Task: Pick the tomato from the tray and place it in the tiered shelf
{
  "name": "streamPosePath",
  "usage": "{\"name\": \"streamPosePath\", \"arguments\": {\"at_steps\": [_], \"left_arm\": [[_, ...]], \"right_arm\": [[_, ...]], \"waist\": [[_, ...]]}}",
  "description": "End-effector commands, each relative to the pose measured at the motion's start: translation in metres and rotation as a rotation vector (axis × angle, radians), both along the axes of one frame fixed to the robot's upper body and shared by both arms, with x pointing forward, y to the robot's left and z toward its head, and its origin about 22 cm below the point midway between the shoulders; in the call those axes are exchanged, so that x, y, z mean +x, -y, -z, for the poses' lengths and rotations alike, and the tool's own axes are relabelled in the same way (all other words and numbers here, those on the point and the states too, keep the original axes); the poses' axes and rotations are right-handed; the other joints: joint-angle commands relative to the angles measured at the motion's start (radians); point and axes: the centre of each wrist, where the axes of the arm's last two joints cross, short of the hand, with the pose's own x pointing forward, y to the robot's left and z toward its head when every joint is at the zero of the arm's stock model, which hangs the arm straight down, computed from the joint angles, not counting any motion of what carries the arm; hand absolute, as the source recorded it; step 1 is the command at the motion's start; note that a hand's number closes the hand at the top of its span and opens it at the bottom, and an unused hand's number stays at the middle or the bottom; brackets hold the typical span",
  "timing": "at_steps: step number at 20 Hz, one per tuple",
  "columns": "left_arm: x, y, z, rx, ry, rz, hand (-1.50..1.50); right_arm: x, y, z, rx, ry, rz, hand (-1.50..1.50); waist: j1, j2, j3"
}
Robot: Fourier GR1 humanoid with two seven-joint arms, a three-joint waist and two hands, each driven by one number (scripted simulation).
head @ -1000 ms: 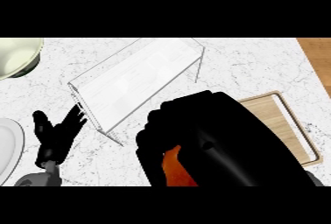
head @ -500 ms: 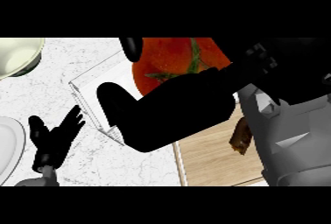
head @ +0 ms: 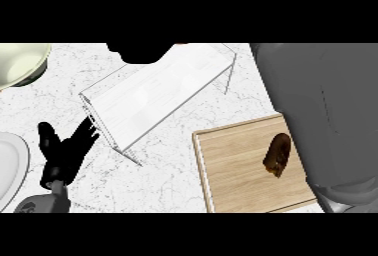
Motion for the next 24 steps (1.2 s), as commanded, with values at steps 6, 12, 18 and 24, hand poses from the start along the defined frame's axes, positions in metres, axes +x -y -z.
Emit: {"name": "streamPosePath", "arguments": {"at_steps": [6,12,18,24], "left_arm": [[-0.005,0.007,0.021,-0.009,-0.004,0.006,0.00],[0.003,0.010,0.002,0.004,-0.021,0.002,0.00],[-0.003,0.008,0.017,0.008,0.002,0.003,0.00],[-0.003,0.002,0.014,-0.014,-0.019,0.000,0.00]], "right_arm": [[0.050,-0.027,0.033,-0.090,0.046,-0.013,1.50],[0.068,-0.033,0.049,-0.072,0.061,-0.001,1.50],[0.082,-0.045,0.058,-0.052,0.092,-0.008,1.50],[0.082,-0.060,0.059,-0.029,0.084,-0.067,1.50]], "waist": [[0.005,0.006,-0.003],[0.001,0.004,-0.003],[0.006,0.007,-0.003],[0.002,0.003,-0.003]]}}
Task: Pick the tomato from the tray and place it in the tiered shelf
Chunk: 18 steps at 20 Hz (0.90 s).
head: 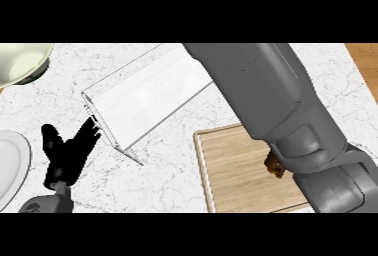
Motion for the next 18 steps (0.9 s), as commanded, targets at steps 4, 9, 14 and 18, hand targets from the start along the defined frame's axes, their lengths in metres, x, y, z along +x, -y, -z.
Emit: {"name": "streamPosePath", "arguments": {"at_steps": [4,9,14,18], "left_arm": [[-0.003,-0.008,0.008,0.007,-0.032,-0.019,0.00],[-0.001,0.000,0.004,0.010,-0.010,0.006,0.00],[-0.002,-0.010,-0.006,0.014,-0.019,0.005,0.00],[-0.005,0.006,0.007,-0.010,-0.029,0.015,0.00]], "right_arm": [[0.006,0.003,0.002,0.001,0.003,-0.030,1.50],[0.012,-0.004,0.015,0.070,-0.072,0.044,1.50],[0.018,0.016,-0.017,0.247,-0.149,0.053,-1.50],[0.016,0.006,-0.014,0.385,-0.265,0.056,-1.50]], "waist": [[-0.012,-0.002,-0.002],[0.004,0.001,-0.003],[0.000,0.001,-0.003],[0.003,0.001,-0.003]]}}
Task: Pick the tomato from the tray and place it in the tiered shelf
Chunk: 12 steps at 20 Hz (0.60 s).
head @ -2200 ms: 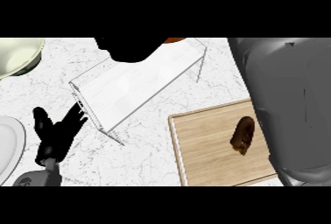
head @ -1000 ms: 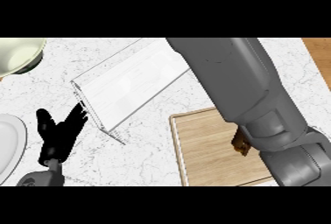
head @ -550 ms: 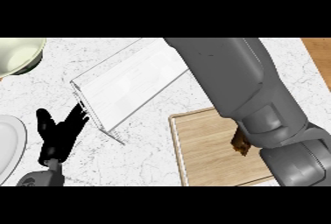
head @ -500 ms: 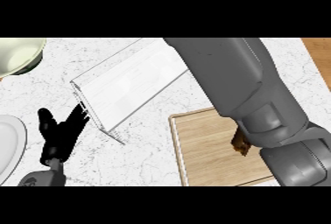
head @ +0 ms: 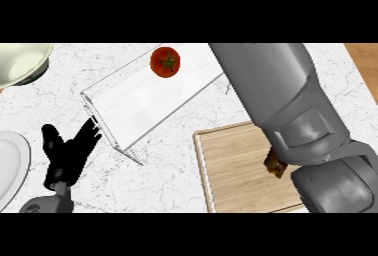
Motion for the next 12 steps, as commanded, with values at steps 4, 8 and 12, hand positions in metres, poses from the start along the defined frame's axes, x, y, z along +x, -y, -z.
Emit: {"name": "streamPosePath", "arguments": {"at_steps": [4,8,12], "left_arm": [[-0.005,-0.005,0.011,0.006,-0.015,-0.013,0.00],[0.008,0.002,0.000,-0.014,-0.026,-0.006,0.00],[-0.009,0.024,0.008,0.009,0.004,-0.006,0.00]], "right_arm": [[0.014,0.034,-0.006,0.260,-0.130,-0.017,-1.50],[0.008,0.025,-0.029,0.389,-0.182,0.037,-1.50],[0.019,0.064,-0.034,0.430,-0.126,0.179,-1.50]], "waist": [[-0.005,0.003,-0.003],[0.002,0.004,-0.003],[-0.001,0.000,-0.002]]}}
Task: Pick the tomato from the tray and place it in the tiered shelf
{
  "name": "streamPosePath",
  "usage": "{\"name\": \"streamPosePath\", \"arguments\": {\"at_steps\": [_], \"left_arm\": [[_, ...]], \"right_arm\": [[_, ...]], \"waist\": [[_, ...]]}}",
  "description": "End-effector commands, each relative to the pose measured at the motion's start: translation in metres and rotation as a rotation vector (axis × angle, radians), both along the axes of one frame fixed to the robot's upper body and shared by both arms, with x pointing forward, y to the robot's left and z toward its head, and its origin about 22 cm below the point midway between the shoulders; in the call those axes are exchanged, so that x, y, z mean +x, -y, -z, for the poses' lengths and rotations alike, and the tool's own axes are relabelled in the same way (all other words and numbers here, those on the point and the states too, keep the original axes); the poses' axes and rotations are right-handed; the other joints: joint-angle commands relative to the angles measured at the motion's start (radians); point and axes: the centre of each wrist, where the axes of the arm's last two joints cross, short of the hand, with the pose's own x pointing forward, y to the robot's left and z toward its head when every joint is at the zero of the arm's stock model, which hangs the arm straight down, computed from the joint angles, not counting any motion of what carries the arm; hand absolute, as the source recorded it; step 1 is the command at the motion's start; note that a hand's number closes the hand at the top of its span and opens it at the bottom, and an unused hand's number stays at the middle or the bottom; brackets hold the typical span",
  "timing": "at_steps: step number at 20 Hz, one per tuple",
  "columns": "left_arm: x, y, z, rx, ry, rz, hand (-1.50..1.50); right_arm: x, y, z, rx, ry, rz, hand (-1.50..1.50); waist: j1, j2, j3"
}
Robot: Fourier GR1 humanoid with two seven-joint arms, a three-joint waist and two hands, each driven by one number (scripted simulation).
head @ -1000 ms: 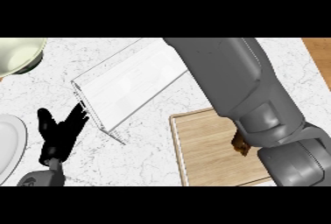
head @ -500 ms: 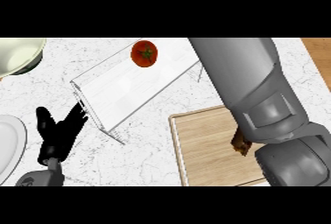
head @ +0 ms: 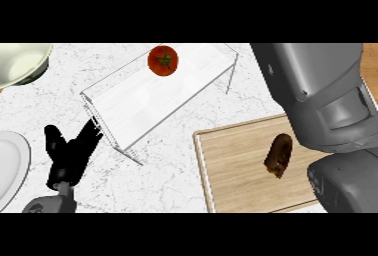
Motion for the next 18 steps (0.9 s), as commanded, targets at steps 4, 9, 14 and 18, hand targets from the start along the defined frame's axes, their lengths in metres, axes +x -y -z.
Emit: {"name": "streamPosePath", "arguments": {"at_steps": [4,9,14,18], "left_arm": [[-0.008,0.002,0.008,-0.016,-0.021,0.005,0.00],[-0.009,-0.004,0.005,0.005,-0.027,0.004,0.00],[-0.013,-0.007,0.007,-0.001,-0.034,0.007,0.00],[0.000,-0.021,-0.005,-0.009,-0.034,-0.008,0.00]], "right_arm": [[0.014,0.057,-0.017,0.083,-0.012,0.239,-1.50],[0.027,0.132,-0.002,0.191,-0.066,0.321,-1.50],[0.027,0.186,-0.003,0.179,-0.094,0.293,-1.50],[0.020,0.232,-0.003,0.205,-0.078,0.253,-1.50]], "waist": [[0.008,0.005,-0.003],[0.011,0.009,-0.002],[0.020,0.012,-0.002],[0.012,0.011,-0.002]]}}
